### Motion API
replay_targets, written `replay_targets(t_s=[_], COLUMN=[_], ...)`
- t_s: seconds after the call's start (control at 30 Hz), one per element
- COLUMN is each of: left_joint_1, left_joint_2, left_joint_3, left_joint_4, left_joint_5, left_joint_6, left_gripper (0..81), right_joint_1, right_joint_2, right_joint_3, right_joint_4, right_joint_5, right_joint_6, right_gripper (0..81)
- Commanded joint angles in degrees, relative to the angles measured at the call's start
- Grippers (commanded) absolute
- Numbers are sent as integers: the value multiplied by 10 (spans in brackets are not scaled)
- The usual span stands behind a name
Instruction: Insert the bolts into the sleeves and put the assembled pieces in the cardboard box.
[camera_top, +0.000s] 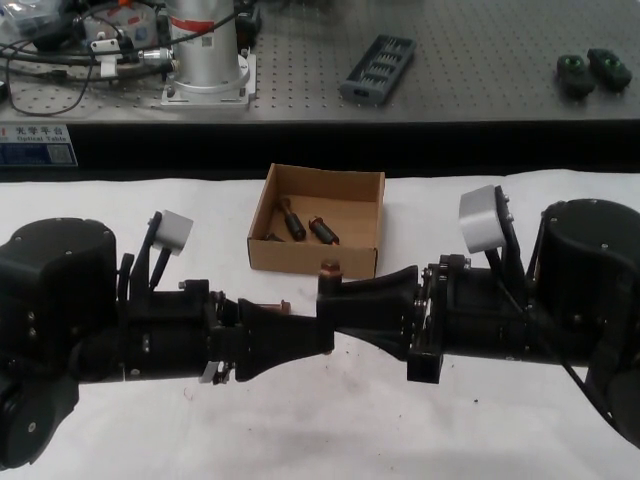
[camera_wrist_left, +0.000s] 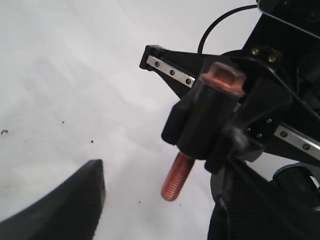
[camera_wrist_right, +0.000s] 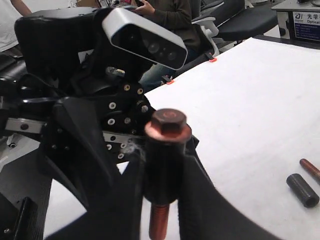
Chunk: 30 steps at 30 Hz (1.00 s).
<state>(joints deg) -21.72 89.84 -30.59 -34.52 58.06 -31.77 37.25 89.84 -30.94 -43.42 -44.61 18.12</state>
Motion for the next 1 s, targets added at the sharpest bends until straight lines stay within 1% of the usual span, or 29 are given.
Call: replay_targets(t_s=[0.0, 0.1, 0.23, 0.33, 0.43, 0.5, 0.57, 0.63, 0.7, 0.77, 0.9, 0.97], left_joint_1=[4, 4, 4, 4, 4, 5, 7, 11, 24, 41, 69, 74], left_joint_2=[1, 1, -14, -47, -91, -127, -165, -201, -243, -277, -334, -350], left_joint_3=[-1, -1, -1, -1, -1, -1, -1, -1, -1, -1, -1, -1], left_joint_4=[1, 1, 1, 1, 13, 53, 135, 222, 306, 355, 375, 375], left_joint_5=[-23, -23, -18, -17, -33, -69, -138, -207, -275, -312, -333, -336], left_joint_6=[-14, -14, -14, -5, 23, 70, 141, 210, 264, 290, 295, 291], left_gripper=[489, 489, 480, 449, 443, 443, 443, 441, 406, 353, 228, 174], right_joint_1=[-5, -17, -39, -47, -48, -48, -48, -51, -57, -65, -82, -88], right_joint_2=[-13, -13, -13, -10, 11, 35, 62, 92, 121, 153, 214, 242], right_joint_3=[-7, -9, -27, -57, -93, -121, -152, -184, -225, -266, -364, -411], right_joint_4=[-6, 10, 52, 105, 138, 146, 151, 163, 179, 199, 251, 280], right_joint_5=[16, 42, 42, 42, 42, 42, 42, 59, 81, 81, 81, 88], right_joint_6=[-16, -16, -47, -86, -114, -114, -114, -106, -77, -69, -74, -74], right_gripper=[51, 51, 51, 51, 51, 51, 51, 51, 51, 51, 51, 51])
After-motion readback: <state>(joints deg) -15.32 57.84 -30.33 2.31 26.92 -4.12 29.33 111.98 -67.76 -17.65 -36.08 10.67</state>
